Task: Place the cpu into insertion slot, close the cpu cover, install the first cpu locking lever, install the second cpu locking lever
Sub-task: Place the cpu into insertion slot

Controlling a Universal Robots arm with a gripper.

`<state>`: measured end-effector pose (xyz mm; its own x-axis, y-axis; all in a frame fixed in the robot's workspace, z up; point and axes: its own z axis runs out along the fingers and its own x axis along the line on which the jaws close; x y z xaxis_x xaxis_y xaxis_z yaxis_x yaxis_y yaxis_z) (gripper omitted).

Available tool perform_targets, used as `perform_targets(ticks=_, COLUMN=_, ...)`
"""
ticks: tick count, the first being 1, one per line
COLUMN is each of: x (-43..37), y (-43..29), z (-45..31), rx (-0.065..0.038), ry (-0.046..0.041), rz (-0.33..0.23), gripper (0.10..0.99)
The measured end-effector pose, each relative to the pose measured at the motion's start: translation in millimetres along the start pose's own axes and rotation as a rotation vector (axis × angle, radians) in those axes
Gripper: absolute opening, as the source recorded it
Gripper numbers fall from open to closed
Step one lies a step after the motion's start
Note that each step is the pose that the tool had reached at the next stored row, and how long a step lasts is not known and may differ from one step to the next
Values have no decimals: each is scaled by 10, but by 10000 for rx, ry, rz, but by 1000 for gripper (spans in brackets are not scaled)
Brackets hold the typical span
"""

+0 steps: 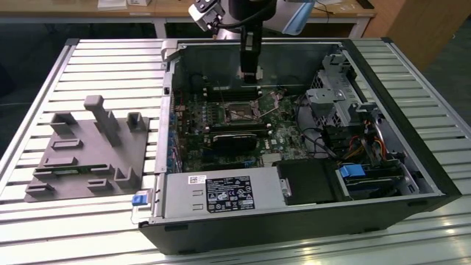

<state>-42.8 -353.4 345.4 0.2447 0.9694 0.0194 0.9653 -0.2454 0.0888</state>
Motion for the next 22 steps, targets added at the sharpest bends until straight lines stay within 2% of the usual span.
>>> perform_targets(ticks=10, x=1, y=-21, z=32, rx=-20, ry=-101, rz=1106, gripper=541)
perform_targets(ticks=13, x=0, y=-23, z=35, rx=-33, ry=-99, rz=1110, gripper=541)
perform_targets(ticks=15, x=-1, y=-28, z=46, rx=-102, ry=-73, rz=1105, gripper=541)
perform_targets(ticks=16, x=-1, y=-28, z=49, rx=-103, ry=-70, rz=1068, gripper=541)
perform_targets(ticks=22, x=-1, y=-29, z=62, rx=-83, ry=15, rz=140, gripper=541)
